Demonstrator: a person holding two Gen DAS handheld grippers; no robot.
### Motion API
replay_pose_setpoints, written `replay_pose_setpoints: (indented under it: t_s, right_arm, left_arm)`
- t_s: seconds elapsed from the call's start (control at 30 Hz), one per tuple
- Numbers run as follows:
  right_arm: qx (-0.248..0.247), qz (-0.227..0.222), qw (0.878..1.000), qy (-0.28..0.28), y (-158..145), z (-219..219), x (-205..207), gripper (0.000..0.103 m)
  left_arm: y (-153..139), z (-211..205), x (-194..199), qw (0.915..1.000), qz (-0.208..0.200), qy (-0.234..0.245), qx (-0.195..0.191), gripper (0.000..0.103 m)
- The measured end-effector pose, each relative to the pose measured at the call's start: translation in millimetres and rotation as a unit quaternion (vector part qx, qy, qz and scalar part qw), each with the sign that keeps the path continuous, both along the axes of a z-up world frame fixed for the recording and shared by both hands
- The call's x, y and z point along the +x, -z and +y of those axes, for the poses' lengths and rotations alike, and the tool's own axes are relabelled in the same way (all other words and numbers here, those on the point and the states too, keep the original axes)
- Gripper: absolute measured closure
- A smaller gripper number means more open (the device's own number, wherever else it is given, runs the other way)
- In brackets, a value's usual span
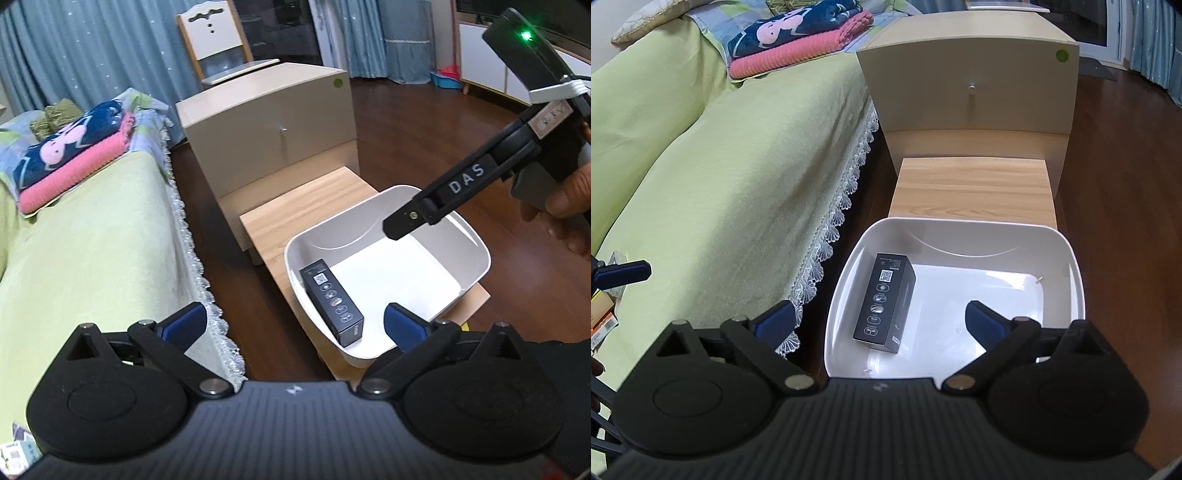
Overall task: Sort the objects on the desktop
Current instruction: 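Lift the right tool out of the basin and move toward the medicine boxes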
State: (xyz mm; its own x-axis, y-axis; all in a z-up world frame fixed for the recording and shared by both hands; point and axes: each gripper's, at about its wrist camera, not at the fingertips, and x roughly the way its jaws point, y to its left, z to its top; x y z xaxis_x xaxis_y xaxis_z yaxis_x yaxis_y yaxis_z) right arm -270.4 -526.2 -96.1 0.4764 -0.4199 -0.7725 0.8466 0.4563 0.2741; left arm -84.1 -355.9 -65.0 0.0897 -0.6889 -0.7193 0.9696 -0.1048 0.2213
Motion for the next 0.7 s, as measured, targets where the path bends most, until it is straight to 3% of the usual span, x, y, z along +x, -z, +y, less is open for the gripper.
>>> replay_pose_setpoints:
  t_s: [0.33,0.7]
  right_arm:
    - [-0.013,-0.017,0.999,-0.045,-23.3,15.4,22.7,0.001]
    - [-0.024,-0.041,0.985,-0.164,-51.4,57.4,101.9,0.001]
  left_arm:
    - [-22.9,29.5,23.1,0.9947,0.01,-0.101,-0.015,0.0]
    - [-52.0,126.0,84.3,0.9635,-0.002,-0.266,-0.034,0.0]
